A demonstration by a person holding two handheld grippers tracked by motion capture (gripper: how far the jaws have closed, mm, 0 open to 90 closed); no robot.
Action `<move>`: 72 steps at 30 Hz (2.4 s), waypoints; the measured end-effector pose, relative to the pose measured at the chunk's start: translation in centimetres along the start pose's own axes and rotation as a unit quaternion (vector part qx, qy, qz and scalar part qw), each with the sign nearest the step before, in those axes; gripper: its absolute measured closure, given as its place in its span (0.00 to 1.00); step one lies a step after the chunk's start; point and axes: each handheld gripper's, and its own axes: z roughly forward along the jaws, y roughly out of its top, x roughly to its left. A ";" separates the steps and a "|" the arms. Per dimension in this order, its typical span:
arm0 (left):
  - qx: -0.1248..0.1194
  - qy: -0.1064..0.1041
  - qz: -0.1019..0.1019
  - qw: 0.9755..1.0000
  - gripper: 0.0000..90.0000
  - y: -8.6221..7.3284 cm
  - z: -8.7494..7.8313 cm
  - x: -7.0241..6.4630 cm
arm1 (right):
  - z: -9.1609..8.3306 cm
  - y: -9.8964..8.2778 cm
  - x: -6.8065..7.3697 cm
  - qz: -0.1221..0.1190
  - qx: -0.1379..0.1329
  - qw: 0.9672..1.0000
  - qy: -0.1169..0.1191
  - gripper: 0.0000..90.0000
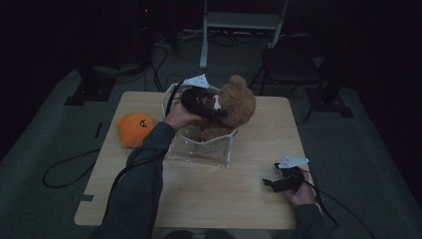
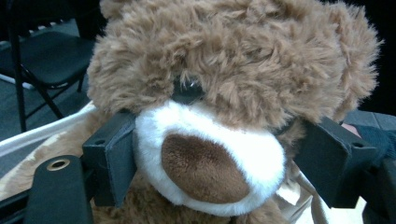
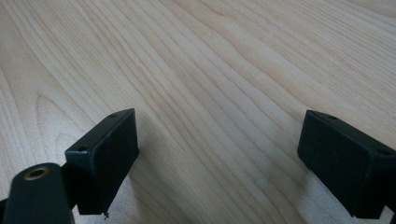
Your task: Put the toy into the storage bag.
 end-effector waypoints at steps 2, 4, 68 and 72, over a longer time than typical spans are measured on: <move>-0.003 0.001 0.002 1.000 0.23 0.0 -0.1 0.0 | 0.0 0.0 0.0 0.001 0.000 1.000 0.000 0.13; -0.013 0.004 0.000 1.000 0.23 0.0 -0.2 0.0 | 0.0 0.0 0.0 0.001 0.000 1.000 0.000 0.13; 0.077 -0.009 0.020 0.997 0.54 0.5 1.6 -1.9 | 0.0 0.0 0.0 0.000 -0.001 1.000 0.000 0.13; 0.062 0.002 0.010 0.998 0.54 0.7 1.1 -2.0 | 0.0 0.0 0.0 0.000 -0.001 1.000 0.000 0.13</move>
